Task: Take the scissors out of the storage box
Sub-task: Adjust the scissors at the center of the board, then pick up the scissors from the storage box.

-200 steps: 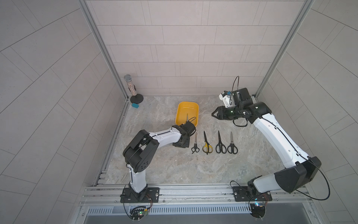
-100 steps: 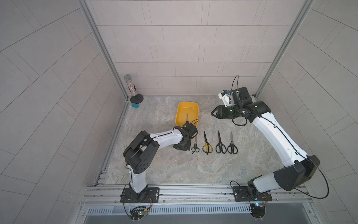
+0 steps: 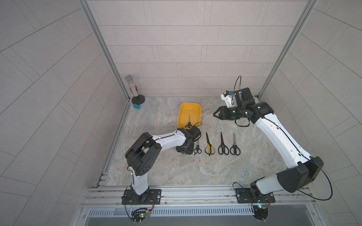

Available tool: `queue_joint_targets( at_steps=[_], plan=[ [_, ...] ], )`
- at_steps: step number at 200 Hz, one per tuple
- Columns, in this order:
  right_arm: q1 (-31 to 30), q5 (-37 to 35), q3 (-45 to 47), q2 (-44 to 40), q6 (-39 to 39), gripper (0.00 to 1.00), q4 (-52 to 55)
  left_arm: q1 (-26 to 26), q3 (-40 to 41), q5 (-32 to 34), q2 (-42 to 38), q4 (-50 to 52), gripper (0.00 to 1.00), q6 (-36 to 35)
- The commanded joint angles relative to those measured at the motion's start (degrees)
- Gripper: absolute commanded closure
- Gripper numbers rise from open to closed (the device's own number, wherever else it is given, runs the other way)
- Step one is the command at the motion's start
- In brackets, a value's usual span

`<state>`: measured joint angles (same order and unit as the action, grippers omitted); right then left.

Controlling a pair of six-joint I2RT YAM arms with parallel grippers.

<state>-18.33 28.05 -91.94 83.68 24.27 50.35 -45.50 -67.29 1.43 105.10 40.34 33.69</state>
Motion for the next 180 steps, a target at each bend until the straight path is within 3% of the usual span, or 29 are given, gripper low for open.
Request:
queue_joint_targets(
  at_steps=[1,58,81,120,180],
  plan=[
    [-0.2,-0.5,-1.0,-0.2,-0.2,0.54,-0.3,0.1,-2.7,2.6,-0.6,1.4,0.42,-0.8],
    [-0.2,-1.0,-1.8,0.2,-0.2,0.54,0.0,1.1,-11.2,8.8,-7.4,3.4,0.42,-6.0],
    [-0.2,-2.2,-2.5,0.3,-0.4,0.54,0.4,5.0,-14.7,9.1,-7.8,3.7,0.42,-7.5],
    [0.0,-4.3,-4.0,0.6,-0.3,0.54,0.8,10.8,-23.1,6.6,0.9,1.0,0.45,-11.2],
    [0.9,-5.4,-6.2,2.3,-0.4,0.54,2.4,11.5,-41.5,2.8,19.7,5.2,0.51,-9.1]
  ],
)
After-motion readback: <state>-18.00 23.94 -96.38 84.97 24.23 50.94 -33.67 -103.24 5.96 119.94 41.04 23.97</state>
